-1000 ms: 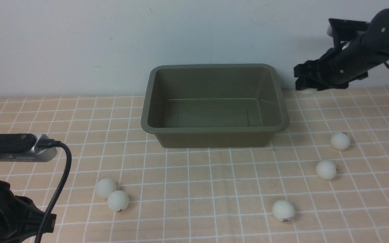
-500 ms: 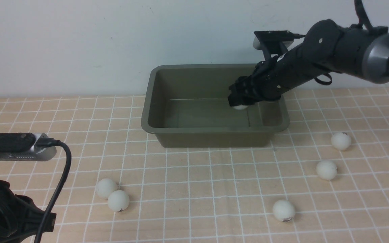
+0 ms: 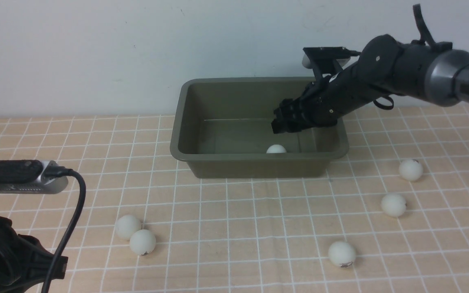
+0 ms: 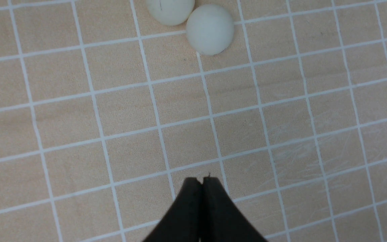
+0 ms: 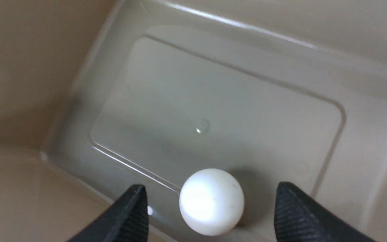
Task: Put the table tennis balls into the box on the light coffee tablecloth.
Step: 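Reach for and grasp a ping pong ball on the table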
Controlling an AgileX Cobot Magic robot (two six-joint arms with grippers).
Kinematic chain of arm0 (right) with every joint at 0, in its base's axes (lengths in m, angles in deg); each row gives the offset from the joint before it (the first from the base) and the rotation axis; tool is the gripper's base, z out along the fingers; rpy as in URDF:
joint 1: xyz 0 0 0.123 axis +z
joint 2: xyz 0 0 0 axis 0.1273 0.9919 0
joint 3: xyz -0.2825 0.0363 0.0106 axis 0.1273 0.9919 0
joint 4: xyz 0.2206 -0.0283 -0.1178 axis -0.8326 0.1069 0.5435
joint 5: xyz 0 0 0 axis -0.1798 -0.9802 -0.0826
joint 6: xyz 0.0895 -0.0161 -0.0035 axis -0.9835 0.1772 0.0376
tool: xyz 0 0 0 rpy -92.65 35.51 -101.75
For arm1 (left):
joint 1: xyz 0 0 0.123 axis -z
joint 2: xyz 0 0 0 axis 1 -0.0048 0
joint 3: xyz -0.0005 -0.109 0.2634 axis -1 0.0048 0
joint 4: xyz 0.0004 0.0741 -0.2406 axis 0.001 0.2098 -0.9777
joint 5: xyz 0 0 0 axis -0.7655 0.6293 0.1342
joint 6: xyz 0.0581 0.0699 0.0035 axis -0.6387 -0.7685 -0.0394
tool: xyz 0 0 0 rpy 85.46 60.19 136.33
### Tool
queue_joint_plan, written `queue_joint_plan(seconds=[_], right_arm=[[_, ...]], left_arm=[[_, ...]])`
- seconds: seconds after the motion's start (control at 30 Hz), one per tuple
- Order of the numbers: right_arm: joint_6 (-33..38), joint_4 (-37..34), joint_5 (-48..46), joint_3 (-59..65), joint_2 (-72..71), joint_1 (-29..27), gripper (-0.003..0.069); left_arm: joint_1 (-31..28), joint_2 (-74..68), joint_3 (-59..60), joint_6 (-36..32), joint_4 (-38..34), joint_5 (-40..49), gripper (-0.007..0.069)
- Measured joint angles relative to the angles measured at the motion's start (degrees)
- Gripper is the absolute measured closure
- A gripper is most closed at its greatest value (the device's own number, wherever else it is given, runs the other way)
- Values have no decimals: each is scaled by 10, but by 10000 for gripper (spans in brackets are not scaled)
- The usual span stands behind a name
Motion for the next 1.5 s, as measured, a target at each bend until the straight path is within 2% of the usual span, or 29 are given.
queue_joint_plan(seconds=[0.13,0.23,0.4,0.53,0.7,0.97,1.1,1.5], right_arm=[[0,13,-48,-60,-8,-5,201],[-17,51,-95,-115,-22,-13,201],[-114,191,-216,-189,-45,-51,201],[-180,287,-282,-186,-48,-82,201],[-211,320,-289,-128,-48,-111,201],[-232,327,-284,-11,-48,-112,201],[-240,348,-243,45,-48,-112,201],[-257,389,-184,64,-48,-123,201]], left_arm=[[0,0,0,0,0,0,693],[0,0,0,0,0,0,693],[0,0,0,0,0,0,693],[0,0,0,0,0,0,693],[0,0,0,0,0,-6,693],[0,0,0,0,-1,-8,693],[0,0,0,0,-1,-7,693],[0,0,0,0,-1,6,693]])
